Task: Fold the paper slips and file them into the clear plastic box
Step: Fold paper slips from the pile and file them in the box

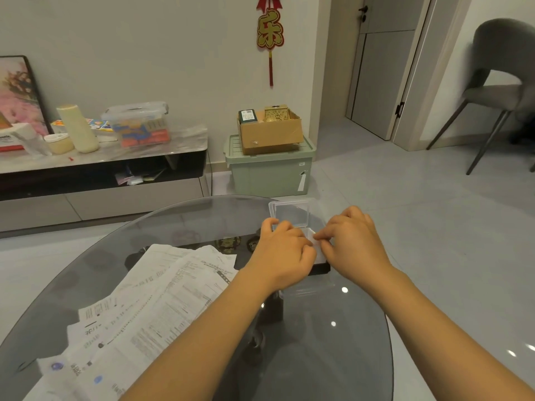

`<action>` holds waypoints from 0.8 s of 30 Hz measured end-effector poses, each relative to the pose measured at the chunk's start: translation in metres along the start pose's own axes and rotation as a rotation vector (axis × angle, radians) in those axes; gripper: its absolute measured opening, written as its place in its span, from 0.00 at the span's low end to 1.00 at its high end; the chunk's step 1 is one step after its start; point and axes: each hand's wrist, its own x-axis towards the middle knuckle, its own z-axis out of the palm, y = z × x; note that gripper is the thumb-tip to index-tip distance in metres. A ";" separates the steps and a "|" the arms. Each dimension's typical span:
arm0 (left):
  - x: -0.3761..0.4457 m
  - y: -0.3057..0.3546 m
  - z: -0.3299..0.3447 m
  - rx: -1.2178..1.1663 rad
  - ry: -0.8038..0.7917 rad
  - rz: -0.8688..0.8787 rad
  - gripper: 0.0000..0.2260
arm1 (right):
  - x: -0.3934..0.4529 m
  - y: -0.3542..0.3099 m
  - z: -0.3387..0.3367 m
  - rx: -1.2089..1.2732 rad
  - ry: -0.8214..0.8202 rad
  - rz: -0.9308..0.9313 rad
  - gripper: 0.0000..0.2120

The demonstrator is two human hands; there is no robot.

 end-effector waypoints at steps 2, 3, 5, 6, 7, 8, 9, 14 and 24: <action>0.000 0.000 0.000 -0.015 -0.008 -0.010 0.35 | 0.000 0.000 -0.001 -0.001 -0.055 -0.018 0.14; 0.000 -0.001 0.000 -0.022 -0.019 -0.013 0.34 | 0.000 0.000 -0.002 0.004 -0.085 -0.023 0.14; 0.000 -0.001 -0.001 -0.037 -0.048 -0.022 0.30 | 0.000 0.003 -0.002 0.016 -0.129 -0.033 0.16; 0.000 -0.001 -0.001 -0.043 -0.056 -0.026 0.28 | 0.001 0.004 -0.002 0.020 -0.141 -0.039 0.15; 0.000 -0.001 -0.002 -0.049 -0.058 -0.030 0.27 | 0.001 0.004 -0.001 0.025 -0.149 -0.041 0.15; 0.000 -0.001 -0.003 -0.055 -0.061 -0.036 0.27 | 0.001 0.004 -0.001 0.039 -0.157 -0.043 0.15; 0.001 -0.001 -0.004 -0.056 -0.065 -0.039 0.28 | 0.000 0.004 -0.002 0.076 -0.154 -0.030 0.15; 0.003 -0.002 -0.002 0.015 -0.097 -0.011 0.37 | 0.001 0.006 -0.003 0.121 0.000 0.011 0.15; 0.007 0.001 -0.012 0.073 -0.251 -0.022 0.31 | 0.008 0.007 0.002 -0.035 -0.243 0.096 0.19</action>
